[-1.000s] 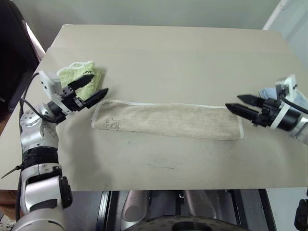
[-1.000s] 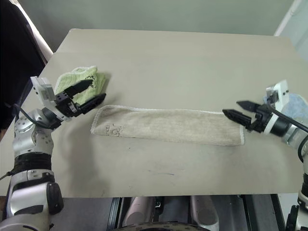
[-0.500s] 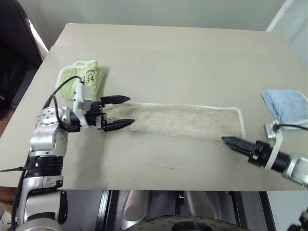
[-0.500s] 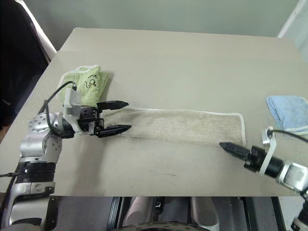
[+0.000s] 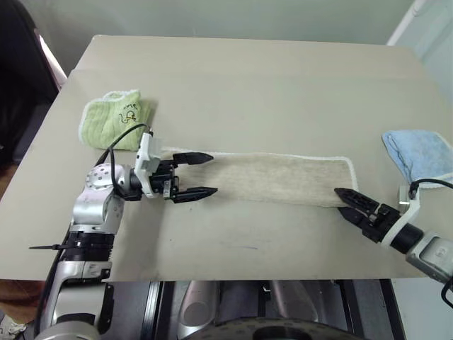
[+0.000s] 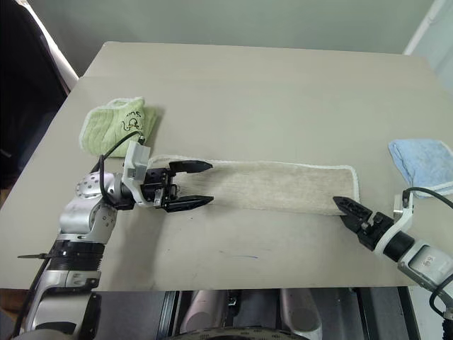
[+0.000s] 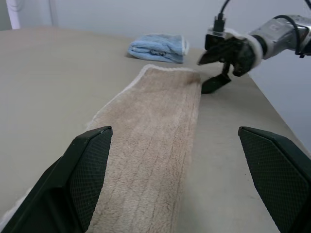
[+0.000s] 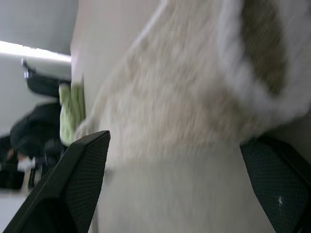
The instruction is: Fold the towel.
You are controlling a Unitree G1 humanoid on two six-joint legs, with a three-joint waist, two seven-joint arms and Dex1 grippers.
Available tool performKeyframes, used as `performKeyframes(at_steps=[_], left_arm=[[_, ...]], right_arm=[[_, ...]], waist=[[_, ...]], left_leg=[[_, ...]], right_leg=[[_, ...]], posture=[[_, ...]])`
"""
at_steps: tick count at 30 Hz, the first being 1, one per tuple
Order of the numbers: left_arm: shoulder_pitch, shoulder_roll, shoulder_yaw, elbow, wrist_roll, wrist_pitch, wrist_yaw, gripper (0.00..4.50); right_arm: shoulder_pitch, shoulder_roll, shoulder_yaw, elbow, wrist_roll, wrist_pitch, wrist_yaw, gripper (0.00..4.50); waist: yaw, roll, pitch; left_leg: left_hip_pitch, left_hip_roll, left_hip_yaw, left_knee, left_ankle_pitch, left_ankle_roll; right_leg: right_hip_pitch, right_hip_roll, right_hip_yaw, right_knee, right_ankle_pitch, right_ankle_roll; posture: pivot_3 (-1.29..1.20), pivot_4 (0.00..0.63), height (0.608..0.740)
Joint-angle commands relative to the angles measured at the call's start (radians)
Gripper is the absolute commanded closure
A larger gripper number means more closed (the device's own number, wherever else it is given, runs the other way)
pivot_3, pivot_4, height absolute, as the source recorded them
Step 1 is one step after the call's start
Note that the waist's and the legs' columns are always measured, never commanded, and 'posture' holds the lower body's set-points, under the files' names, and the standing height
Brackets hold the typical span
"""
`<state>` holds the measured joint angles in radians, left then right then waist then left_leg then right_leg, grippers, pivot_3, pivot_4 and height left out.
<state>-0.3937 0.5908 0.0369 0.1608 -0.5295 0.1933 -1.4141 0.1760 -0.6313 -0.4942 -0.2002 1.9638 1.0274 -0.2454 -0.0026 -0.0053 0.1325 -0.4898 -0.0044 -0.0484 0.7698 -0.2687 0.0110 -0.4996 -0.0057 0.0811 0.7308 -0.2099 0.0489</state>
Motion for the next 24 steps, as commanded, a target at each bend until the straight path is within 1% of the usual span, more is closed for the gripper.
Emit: performKeyframes(at_steps=[1,10,11,13,14,16,17,19,24], left_arm=[[-0.003,-0.003,0.000,-0.001,0.008,-0.031,-0.010,0.01],[0.002,-0.008,-0.003,0.025,0.020,-0.062,-0.008,0.01],[0.001,-0.009,-0.004,0.026,0.021,-0.064,-0.007,0.00],[-0.001,-0.012,-0.007,0.022,0.024,-0.064,-0.003,0.00],[-0.001,-0.012,-0.007,0.021,0.025,-0.064,-0.002,0.00],[-0.007,-0.012,-0.008,0.022,0.029,-0.065,-0.001,0.00],[-0.012,-0.012,-0.008,0.023,0.031,-0.063,0.001,0.00],[-0.018,-0.014,-0.007,0.023,0.032,-0.060,0.004,0.00],[-0.054,-0.047,0.028,-0.032,-0.058,0.088,0.088,0.00]], right_arm=[[-0.012,0.008,-0.017,0.002,0.008,-0.050,-0.040,0.07],[-0.008,0.049,-0.013,-0.017,0.008,-0.089,-0.069,0.07],[-0.010,0.053,-0.011,-0.016,0.008,-0.097,-0.078,0.24],[-0.008,0.063,-0.012,-0.018,0.008,-0.109,-0.087,0.63],[-0.005,0.066,-0.013,-0.021,0.008,-0.112,-0.088,0.94],[0.008,0.075,-0.021,-0.041,0.008,-0.129,-0.098,1.69],[0.015,0.076,-0.025,-0.048,0.008,-0.136,-0.101,1.98],[0.024,0.075,-0.027,-0.055,0.008,-0.144,-0.102,2.73],[0.059,0.045,-0.061,-0.080,0.008,-0.136,-0.053,4.47]], waist=[[0.000,0.000,0.000],[0.000,0.000,0.000],[0.000,0.000,0.000],[0.000,0.000,0.000],[0.000,0.000,0.000],[0.000,0.000,0.000],[0.000,0.000,0.000],[0.001,0.000,0.000],[0.004,0.001,0.000]], left_leg=[[0.000,0.000,0.000,0.000,0.000,0.001],[0.000,0.000,0.000,-0.001,0.000,0.007],[0.000,0.000,0.001,-0.001,0.000,0.007],[0.000,0.000,0.001,0.000,0.000,0.007],[0.000,0.000,0.001,0.000,0.000,0.008],[0.000,0.000,0.001,0.000,-0.001,0.008],[0.000,0.000,0.001,-0.001,-0.001,0.008],[0.000,0.000,0.001,-0.001,-0.001,0.008],[-0.001,0.000,0.002,-0.001,-0.001,0.008]], right_leg=[[0.000,0.000,0.000,-0.001,0.001,0.000],[0.003,0.000,0.000,-0.012,0.006,0.002],[0.004,0.000,0.000,-0.014,0.007,0.003],[0.005,0.000,0.000,-0.016,0.008,0.003],[0.005,0.000,0.000,-0.017,0.009,0.003],[0.004,0.000,0.000,-0.017,0.012,-0.001],[0.004,0.000,0.001,-0.017,0.012,-0.001],[0.004,0.000,0.000,-0.017,0.012,-0.001],[0.004,-0.001,0.001,-0.017,0.012,-0.001]], posture=[[0.00,0.150,0.697],[0.00,0.150,0.697],[0.00,0.150,0.697],[0.00,0.150,0.697],[0.00,0.150,0.697],[0.00,0.150,0.697],[0.00,0.150,0.697],[0.00,0.150,0.697],[0.00,0.150,0.697]])
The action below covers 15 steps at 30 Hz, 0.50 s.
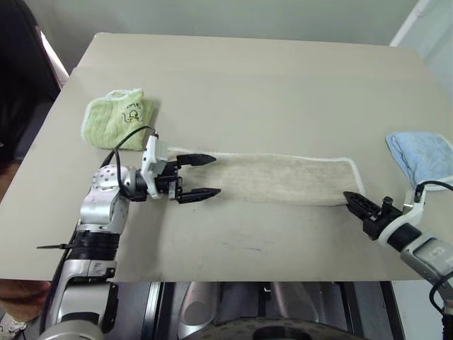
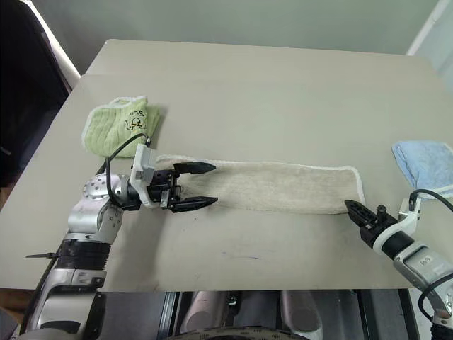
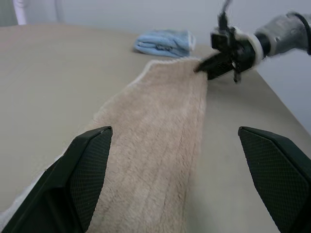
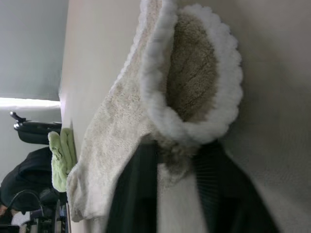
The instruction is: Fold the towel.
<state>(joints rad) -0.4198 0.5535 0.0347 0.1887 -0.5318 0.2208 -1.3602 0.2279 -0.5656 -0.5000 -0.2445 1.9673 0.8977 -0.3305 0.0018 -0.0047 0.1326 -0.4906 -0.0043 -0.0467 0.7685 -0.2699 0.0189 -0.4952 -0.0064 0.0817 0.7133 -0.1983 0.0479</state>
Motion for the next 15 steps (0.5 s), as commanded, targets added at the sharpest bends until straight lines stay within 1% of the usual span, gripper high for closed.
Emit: performKeyframes(at_steps=[1,3,6,8,13,15], left_arm=[[-0.029,-0.010,0.032,-0.066,-0.061,0.071,0.040,0.00],[-0.038,0.002,0.023,-0.064,-0.060,0.097,0.036,0.00],[-0.056,0.028,0.021,-0.085,-0.113,0.235,0.038,0.00],[-0.062,0.037,0.022,-0.096,-0.132,0.292,0.043,0.00],[-0.072,0.050,-0.017,-0.081,-0.082,0.280,0.020,0.00],[-0.078,0.044,-0.020,-0.072,-0.080,0.277,0.020,0.00]], right_arm=[[0.009,-0.023,-0.057,-0.036,0.005,-0.008,0.035,4.47],[0.037,-0.036,-0.090,-0.041,0.005,0.005,0.066,4.47],[0.090,-0.059,-0.126,-0.039,0.005,0.019,0.096,4.47],[0.123,-0.089,-0.142,-0.046,0.005,0.033,0.135,4.47],[0.197,-0.157,-0.195,-0.032,0.002,0.047,0.221,4.47],[0.210,-0.182,-0.211,-0.020,-0.007,0.047,0.248,4.47]], waist=[[0.000,0.000,0.000],[0.000,0.000,0.000],[0.003,0.001,0.000],[0.003,0.001,0.000],[0.004,0.001,0.000],[0.004,0.001,0.000]], left_leg=[[0.000,0.000,0.000,0.000,0.000,0.000],[0.000,0.000,0.001,0.000,-0.001,-0.001],[0.000,0.000,0.001,-0.001,-0.001,0.000],[0.000,0.000,0.001,-0.001,-0.001,0.000],[0.000,0.000,0.002,-0.001,-0.006,-0.005],[0.000,0.000,0.002,-0.001,-0.007,-0.007]], right_leg=[[0.000,0.000,0.000,0.000,0.000,0.000],[0.000,0.000,0.000,-0.001,0.000,0.000],[0.000,0.000,0.000,0.000,0.000,-0.001],[0.000,0.000,0.000,-0.001,-0.001,-0.001],[0.000,-0.001,0.001,-0.001,-0.002,0.000],[0.000,-0.001,0.001,-0.001,-0.006,0.007]], posture=[[0.00,0.150,0.697],[0.00,0.150,0.697],[0.00,0.150,0.697],[0.00,0.150,0.697],[0.00,0.150,0.697],[0.00,0.150,0.697]])
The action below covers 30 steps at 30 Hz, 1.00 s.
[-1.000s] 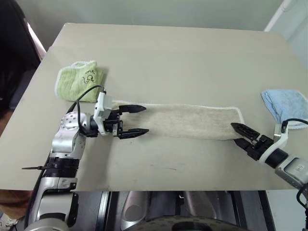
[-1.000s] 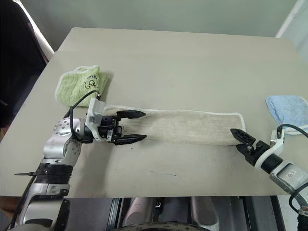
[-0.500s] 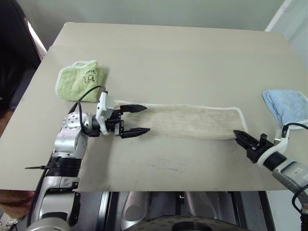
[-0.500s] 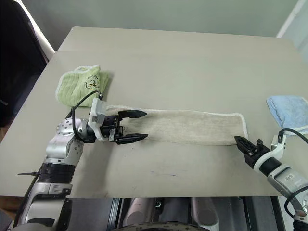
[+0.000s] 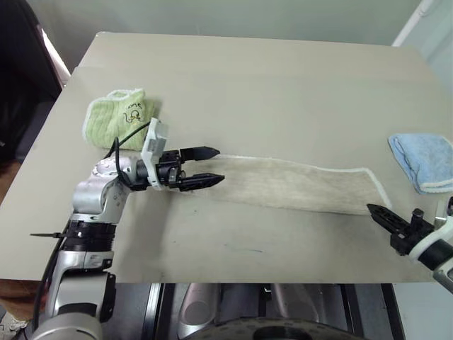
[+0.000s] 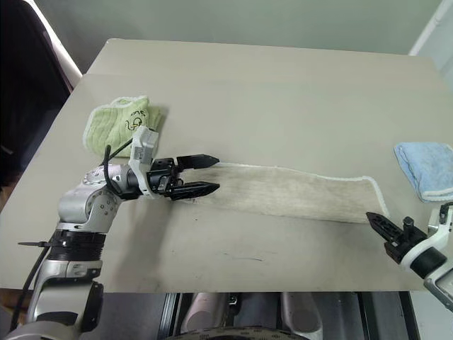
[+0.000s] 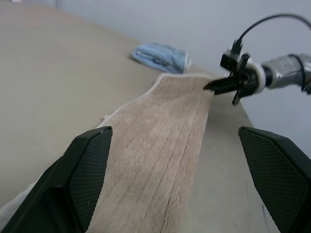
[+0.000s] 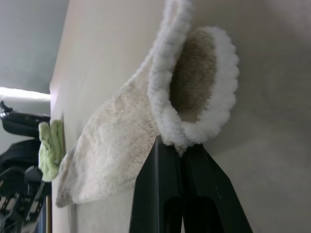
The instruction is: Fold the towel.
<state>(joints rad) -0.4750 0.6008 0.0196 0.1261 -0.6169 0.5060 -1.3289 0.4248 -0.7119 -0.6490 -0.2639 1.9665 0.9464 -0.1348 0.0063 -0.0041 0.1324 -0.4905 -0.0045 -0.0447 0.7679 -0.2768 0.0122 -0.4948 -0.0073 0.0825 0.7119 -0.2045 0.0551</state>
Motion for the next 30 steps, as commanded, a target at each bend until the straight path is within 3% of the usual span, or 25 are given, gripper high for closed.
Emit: performKeyframes(at_steps=[1,7,16,22,30], left_arm=[[-0.025,-0.007,-0.007,-0.007,0.006,-0.009,-0.010,0.00],[-0.029,-0.024,-0.015,0.007,0.021,-0.025,-0.014,0.00],[-0.033,-0.048,-0.025,0.033,0.047,-0.065,-0.012,0.00],[-0.032,-0.059,-0.024,-0.008,0.042,-0.041,0.017,0.00],[-0.042,-0.061,-0.026,-0.040,0.045,-0.027,0.050,0.00]], right_arm=[[0.015,-0.047,-0.070,0.007,-0.010,-0.005,0.063,4.47],[-0.011,-0.136,-0.096,-0.027,-0.058,0.005,0.130,4.47],[-0.179,-0.274,0.001,-0.174,-0.028,-0.009,0.112,4.47],[-0.397,-0.346,0.204,-0.242,-0.059,-0.015,0.104,4.47],[-0.663,-0.281,0.538,-0.259,-0.275,0.047,0.173,4.47]], waist=[[0.000,0.000,0.000],[0.000,0.000,0.000],[-0.001,0.001,0.000],[-0.001,0.001,0.000],[0.001,0.001,0.000]], left_leg=[[0.000,0.000,0.000,0.000,0.000,0.000],[0.000,0.000,0.000,0.000,0.000,0.000],[0.000,0.000,0.000,0.000,0.004,0.007],[0.000,0.000,0.001,0.000,0.008,0.014],[0.000,0.000,0.001,0.000,0.010,0.017]], right_leg=[[0.000,0.000,0.000,0.000,0.000,0.000],[0.000,0.000,0.000,0.000,0.000,0.000],[0.000,0.000,0.000,0.000,0.001,0.000],[0.000,0.001,0.000,0.000,0.002,-0.002],[0.000,0.000,0.000,0.000,0.007,-0.006]], posture=[[0.00,0.150,0.697],[0.00,0.150,0.697],[0.00,0.150,0.697],[0.00,0.150,0.697],[0.00,0.150,0.697]])
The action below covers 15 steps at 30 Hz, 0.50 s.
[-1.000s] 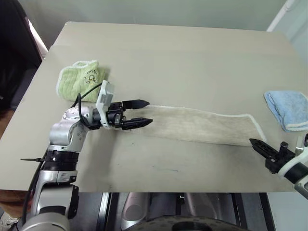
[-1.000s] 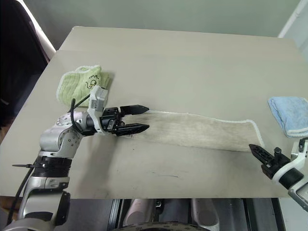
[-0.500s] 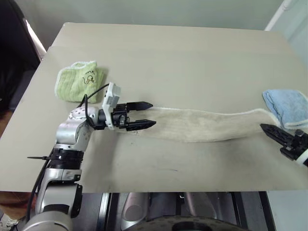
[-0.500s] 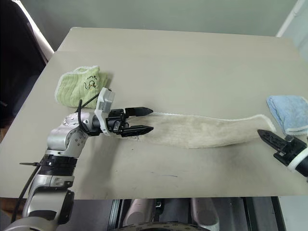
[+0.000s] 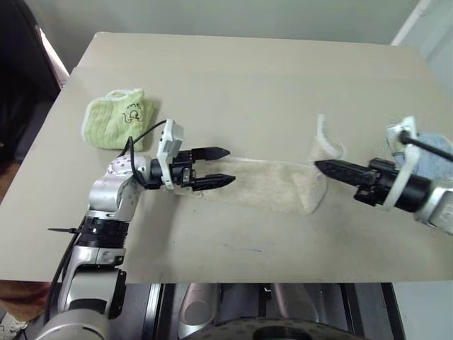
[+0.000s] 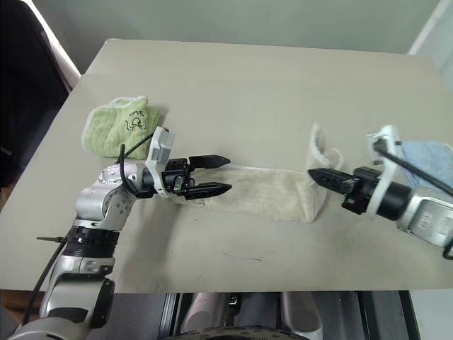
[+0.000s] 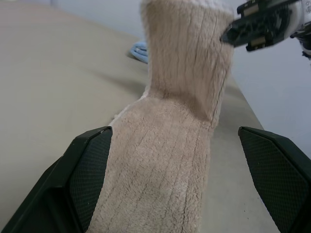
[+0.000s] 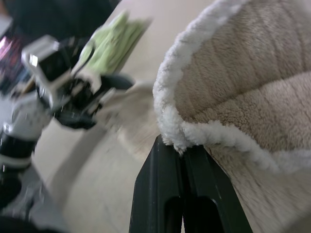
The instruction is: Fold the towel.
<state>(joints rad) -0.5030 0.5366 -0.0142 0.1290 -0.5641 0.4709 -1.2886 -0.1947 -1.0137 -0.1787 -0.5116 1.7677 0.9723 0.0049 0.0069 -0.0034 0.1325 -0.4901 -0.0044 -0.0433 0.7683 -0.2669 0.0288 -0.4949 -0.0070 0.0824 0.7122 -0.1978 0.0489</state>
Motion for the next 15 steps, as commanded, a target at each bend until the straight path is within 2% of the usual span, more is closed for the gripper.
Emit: performKeyframes(at_steps=[1,4,9,15], left_arm=[[-0.011,0.004,0.008,-0.051,-0.010,0.011,0.014,0.00],[0.000,0.004,0.007,-0.068,-0.010,0.015,0.021,0.00],[0.007,0.009,0.000,-0.067,0.004,0.003,0.018,0.00],[0.013,0.013,0.005,-0.089,-0.003,0.013,0.032,0.00]], right_arm=[[-0.070,0.040,0.115,-0.011,-0.124,0.034,0.045,4.47],[-0.160,0.111,0.267,0.004,-0.291,0.082,0.081,4.47],[-0.233,0.199,0.383,0.045,-0.487,0.112,0.133,4.47],[-0.246,0.262,0.382,0.059,-0.585,0.132,0.190,4.47]], waist=[[0.000,0.000,0.000],[-0.003,0.000,0.000],[-0.003,0.000,0.000],[-0.003,0.000,0.000]], left_leg=[[0.000,0.000,0.000,0.000,0.000,0.000],[0.000,0.000,0.001,0.000,0.001,0.001],[0.000,0.000,0.001,0.001,0.003,0.002],[0.000,0.000,0.001,0.001,0.004,0.002]], right_leg=[[0.000,0.000,0.000,0.000,0.000,0.000],[0.000,0.000,0.000,0.000,0.002,-0.001],[0.000,0.000,0.000,0.000,0.004,-0.002],[-0.001,0.000,0.000,0.000,0.006,-0.004]], posture=[[0.00,0.150,0.697],[0.00,0.150,0.697],[0.00,0.150,0.697],[0.00,0.150,0.697]])
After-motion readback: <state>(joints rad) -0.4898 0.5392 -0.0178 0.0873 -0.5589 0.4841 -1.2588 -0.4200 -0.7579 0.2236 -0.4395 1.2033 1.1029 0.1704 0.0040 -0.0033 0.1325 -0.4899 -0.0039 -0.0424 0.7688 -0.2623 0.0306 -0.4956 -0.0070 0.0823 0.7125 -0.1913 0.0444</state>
